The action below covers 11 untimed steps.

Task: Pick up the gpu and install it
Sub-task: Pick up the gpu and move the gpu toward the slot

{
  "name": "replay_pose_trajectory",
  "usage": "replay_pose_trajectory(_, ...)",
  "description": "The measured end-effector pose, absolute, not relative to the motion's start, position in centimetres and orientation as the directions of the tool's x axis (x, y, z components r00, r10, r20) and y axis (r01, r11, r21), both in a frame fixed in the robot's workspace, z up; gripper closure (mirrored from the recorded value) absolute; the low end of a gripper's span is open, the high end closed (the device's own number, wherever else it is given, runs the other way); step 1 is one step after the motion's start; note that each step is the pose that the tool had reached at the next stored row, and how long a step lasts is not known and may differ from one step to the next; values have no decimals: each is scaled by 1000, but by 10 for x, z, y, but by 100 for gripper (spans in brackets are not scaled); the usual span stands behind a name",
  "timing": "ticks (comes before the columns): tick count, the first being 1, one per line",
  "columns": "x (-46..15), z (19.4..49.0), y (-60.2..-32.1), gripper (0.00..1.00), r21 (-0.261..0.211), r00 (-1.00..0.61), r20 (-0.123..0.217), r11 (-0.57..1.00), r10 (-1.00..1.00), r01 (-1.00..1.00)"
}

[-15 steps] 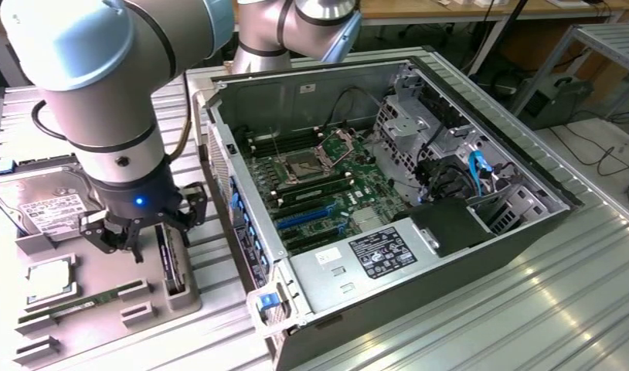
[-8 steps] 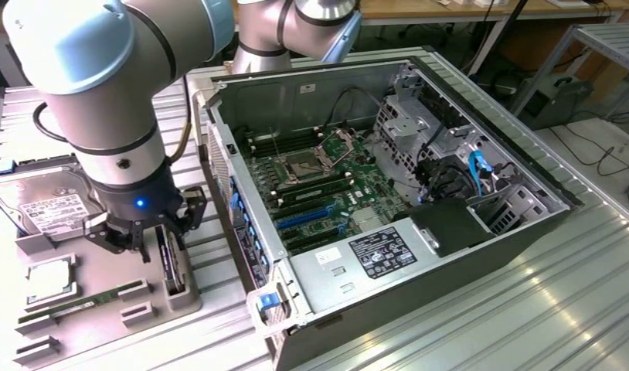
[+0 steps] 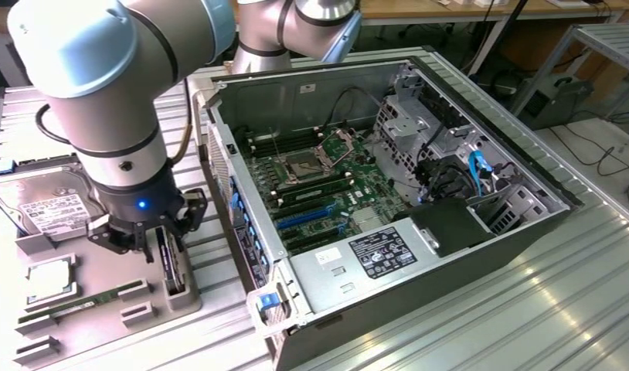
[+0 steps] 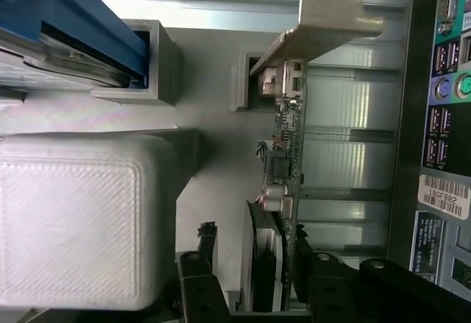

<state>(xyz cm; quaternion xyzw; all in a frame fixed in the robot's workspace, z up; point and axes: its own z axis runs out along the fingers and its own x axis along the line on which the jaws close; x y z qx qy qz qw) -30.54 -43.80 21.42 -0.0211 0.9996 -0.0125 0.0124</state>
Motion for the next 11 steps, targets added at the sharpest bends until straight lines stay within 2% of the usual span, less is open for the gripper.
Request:
replay_pose_trajectory(1,-305,214,-438,57,-25,-999,-24,999,-42,-41)
replay_pose_trajectory(2,-305,214,-438,57,-26,-999,-24,999,-42,-41)
replay_pose_trajectory(4,-305,214,-438,69,-26,-999,-24,999,-42,-41)
replay_pose_trajectory(11,-305,214,-438,72,-26,-999,-24,999,-42,-41)
